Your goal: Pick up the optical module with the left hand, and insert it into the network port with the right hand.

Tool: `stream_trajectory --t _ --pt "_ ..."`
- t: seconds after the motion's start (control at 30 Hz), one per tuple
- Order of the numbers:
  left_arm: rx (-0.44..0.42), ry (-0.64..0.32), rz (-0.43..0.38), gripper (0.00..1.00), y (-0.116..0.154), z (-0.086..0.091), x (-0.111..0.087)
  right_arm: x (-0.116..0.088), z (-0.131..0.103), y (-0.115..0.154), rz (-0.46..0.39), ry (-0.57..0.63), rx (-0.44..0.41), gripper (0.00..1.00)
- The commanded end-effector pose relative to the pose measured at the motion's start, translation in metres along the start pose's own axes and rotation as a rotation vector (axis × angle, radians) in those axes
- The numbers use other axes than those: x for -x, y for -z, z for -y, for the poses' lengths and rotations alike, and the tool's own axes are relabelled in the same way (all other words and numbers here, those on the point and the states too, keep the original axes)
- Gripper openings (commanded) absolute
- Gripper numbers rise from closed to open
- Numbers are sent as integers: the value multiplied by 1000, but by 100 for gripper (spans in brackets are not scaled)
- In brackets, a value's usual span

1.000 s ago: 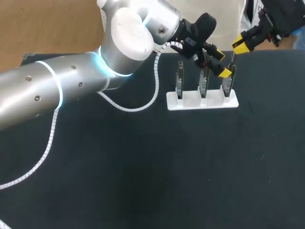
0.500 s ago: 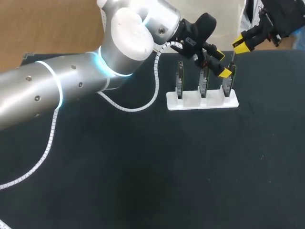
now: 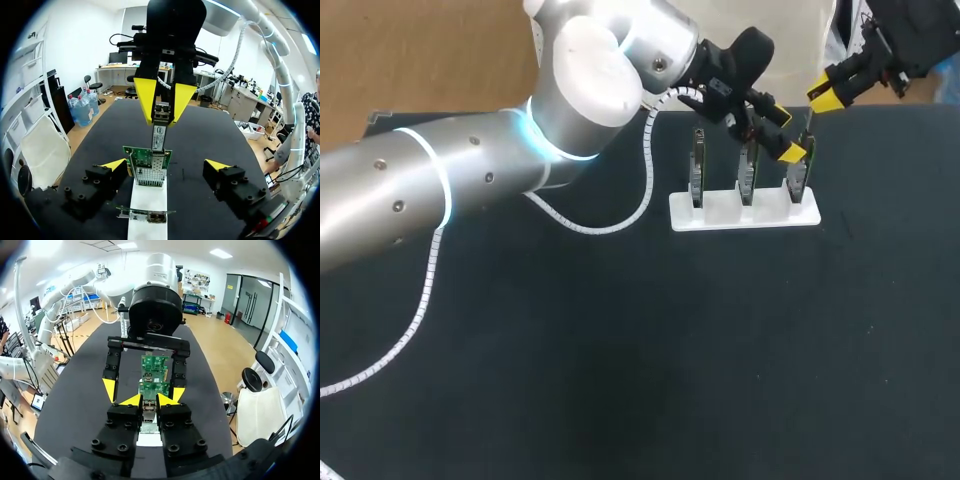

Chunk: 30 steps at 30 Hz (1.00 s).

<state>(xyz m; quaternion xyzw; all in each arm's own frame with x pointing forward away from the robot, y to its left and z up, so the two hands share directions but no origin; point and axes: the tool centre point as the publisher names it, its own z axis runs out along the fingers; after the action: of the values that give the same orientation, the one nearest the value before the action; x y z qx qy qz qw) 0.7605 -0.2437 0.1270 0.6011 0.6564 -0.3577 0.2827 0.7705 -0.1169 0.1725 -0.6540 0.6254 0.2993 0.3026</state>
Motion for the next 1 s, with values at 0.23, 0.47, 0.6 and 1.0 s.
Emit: stream_trajectory --t 0.23,0.47,0.6,1.0 --pt "-4 2 -6 100 0 -2 2 0 -2 -2 -10 1 -2 0" --pt "-4 2 -6 100 0 -2 2 1 -2 -2 -10 3 -5 0" --pt "-4 2 -6 100 0 -2 2 -1 -3 -3 -8 -2 -4 0" --pt "-4 2 -6 100 0 -2 2 -4 -4 -4 -15 -9 -11 0"
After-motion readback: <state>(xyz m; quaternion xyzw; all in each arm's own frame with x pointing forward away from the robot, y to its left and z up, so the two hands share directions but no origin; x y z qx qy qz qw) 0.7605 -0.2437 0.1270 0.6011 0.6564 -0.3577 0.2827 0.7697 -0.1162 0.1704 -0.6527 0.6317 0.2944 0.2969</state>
